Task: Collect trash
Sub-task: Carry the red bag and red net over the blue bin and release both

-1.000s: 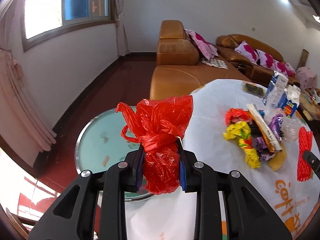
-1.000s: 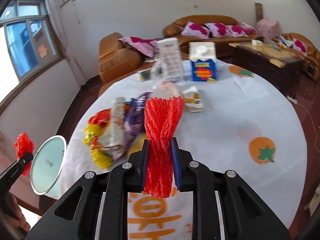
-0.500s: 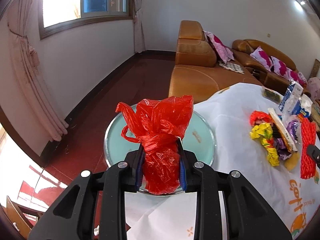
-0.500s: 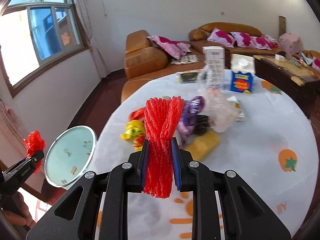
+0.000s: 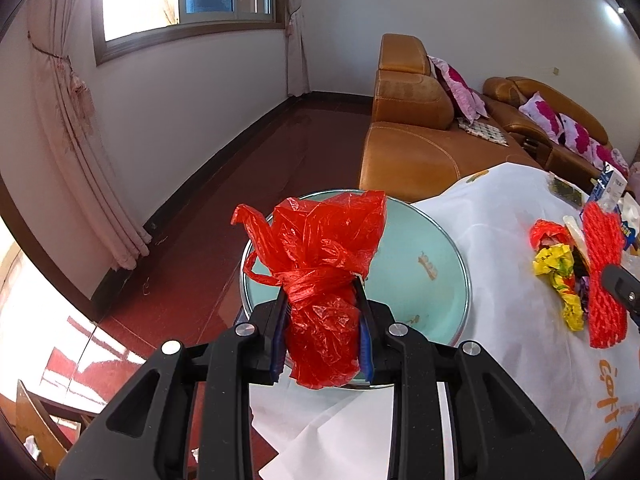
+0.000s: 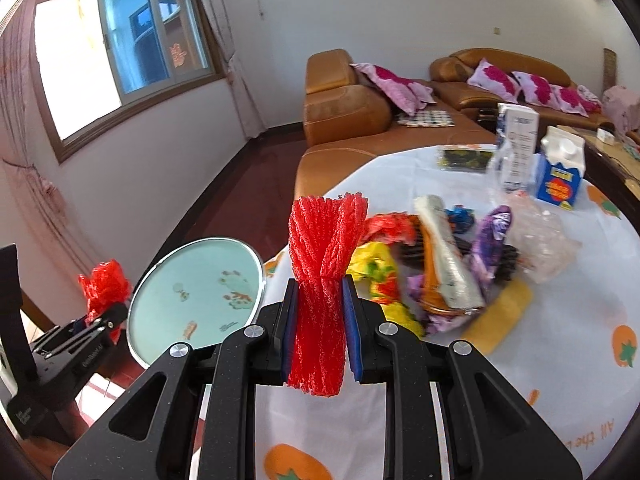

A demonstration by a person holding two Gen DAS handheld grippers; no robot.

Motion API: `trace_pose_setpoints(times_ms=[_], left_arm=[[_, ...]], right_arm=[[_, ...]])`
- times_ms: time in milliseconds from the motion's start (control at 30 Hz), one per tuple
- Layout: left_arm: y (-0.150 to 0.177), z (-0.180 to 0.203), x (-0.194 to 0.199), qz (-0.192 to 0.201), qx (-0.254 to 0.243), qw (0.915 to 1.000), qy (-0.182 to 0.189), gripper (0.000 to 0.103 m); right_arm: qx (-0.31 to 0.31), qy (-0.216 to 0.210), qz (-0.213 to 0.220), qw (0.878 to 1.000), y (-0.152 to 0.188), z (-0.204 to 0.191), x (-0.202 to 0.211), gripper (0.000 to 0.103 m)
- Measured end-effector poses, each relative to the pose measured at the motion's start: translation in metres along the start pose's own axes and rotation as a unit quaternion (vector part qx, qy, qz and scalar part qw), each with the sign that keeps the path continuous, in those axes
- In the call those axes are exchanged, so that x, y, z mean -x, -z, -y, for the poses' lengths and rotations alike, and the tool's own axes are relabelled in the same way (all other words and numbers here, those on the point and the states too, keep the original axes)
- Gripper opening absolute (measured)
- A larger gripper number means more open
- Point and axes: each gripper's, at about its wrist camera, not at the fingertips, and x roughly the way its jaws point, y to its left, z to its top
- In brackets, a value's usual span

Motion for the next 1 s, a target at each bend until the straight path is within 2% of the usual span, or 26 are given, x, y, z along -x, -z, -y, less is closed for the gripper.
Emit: trace_pose_setpoints(times_ms=[1000], left_arm=[[-0.003,-0.015,-0.044,-0.052,0.008,0.998,-0.036,0.028]], right_arm=[[0.044,-0.043,-0.088,0.994,0.0,-0.067,-0.087,0.022]])
